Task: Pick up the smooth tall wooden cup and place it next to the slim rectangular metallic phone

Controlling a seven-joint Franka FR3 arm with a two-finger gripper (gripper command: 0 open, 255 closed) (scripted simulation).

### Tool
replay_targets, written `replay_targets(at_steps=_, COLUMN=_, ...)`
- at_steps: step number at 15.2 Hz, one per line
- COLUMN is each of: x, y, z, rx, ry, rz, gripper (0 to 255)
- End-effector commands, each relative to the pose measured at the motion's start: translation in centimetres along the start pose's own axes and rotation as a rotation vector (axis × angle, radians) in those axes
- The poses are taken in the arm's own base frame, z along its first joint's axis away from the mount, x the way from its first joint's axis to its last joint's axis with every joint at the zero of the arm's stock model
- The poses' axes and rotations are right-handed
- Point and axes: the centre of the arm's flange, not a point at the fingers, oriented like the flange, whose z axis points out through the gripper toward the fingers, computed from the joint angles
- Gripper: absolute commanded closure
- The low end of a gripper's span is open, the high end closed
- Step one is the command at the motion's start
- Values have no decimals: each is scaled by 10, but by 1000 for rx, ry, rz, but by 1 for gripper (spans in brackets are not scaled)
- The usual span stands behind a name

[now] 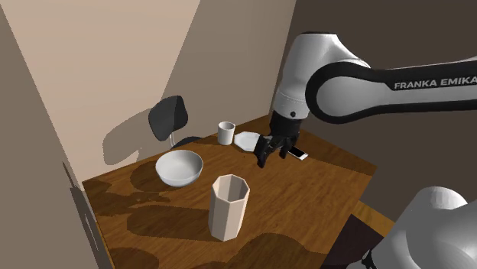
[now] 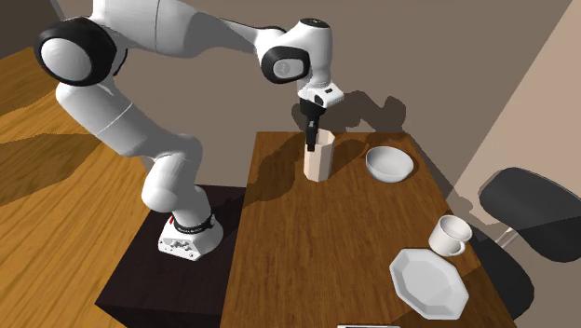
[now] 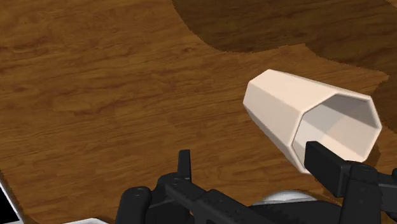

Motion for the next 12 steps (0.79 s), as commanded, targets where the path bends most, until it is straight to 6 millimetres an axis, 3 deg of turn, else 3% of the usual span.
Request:
replay_targets(at_steps=1, x=6, y=-21, z=18, rx=-3, ry=0, rz=6, gripper=0)
replay_targets(at_steps=6, x=23, y=-70, z=61, rx=-13, ry=-3, rz=19, gripper=0)
replay_targets(at_steps=12, x=23, y=-71, z=89, rx=-13, ry=-3, rz=20, gripper=0)
